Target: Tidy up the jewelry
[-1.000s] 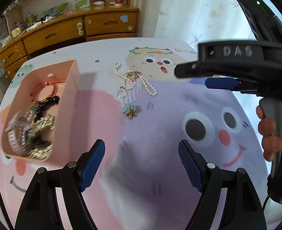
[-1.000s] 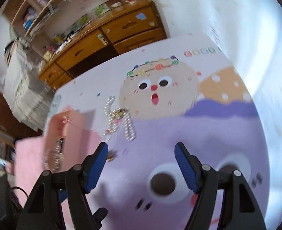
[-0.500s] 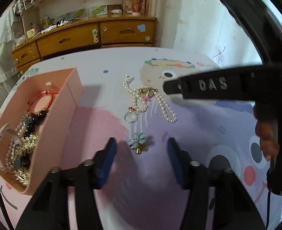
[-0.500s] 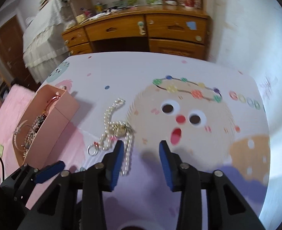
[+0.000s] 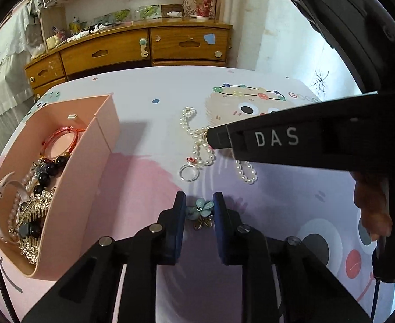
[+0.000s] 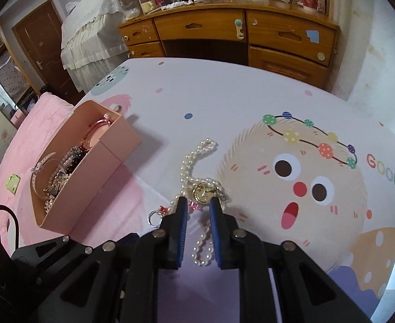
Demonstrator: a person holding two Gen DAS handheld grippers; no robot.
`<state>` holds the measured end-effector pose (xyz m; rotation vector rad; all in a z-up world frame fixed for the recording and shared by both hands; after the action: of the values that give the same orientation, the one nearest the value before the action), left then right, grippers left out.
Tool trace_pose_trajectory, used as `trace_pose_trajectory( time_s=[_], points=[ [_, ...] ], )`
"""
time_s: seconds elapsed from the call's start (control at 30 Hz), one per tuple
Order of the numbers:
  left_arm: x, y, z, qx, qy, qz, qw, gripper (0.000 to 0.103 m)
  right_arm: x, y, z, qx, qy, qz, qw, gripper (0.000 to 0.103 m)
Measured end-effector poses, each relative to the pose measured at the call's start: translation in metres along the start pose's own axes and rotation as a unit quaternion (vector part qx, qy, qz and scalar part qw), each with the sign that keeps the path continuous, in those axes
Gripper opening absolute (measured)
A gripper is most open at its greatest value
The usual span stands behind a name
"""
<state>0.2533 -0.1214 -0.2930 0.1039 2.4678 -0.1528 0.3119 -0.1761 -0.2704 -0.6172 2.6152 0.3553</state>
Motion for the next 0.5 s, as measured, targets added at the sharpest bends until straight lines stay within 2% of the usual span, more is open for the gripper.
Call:
trace_pose_trajectory(
  time_s=[0.23, 0.5],
  points=[
    [0.006, 0.011, -0.008, 0.001, 0.004, -0.01, 0.9999, 0.018, -0.004, 0.001, 0.008, 0.024, 0.014, 0.002, 1.0, 0.016],
    [0.002, 0.017, -0.019, -0.003, -0.008, -0.001, 1.0, 0.018, -0.006, 0.009, 0.013, 0.048, 0.015, -0.021, 0.999, 0.007]
  ],
)
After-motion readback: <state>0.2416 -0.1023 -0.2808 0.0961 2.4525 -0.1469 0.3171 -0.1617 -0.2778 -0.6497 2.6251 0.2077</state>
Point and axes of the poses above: each gripper's, at about its wrist camera, not at the fingertips, and z roughly the way its jaws point, y to its left, x to its underside, the point moved 7 cm from there along z, roughly the way its jaws point, and after that the axes turned 1 degree about x, right-handed, at the moved point
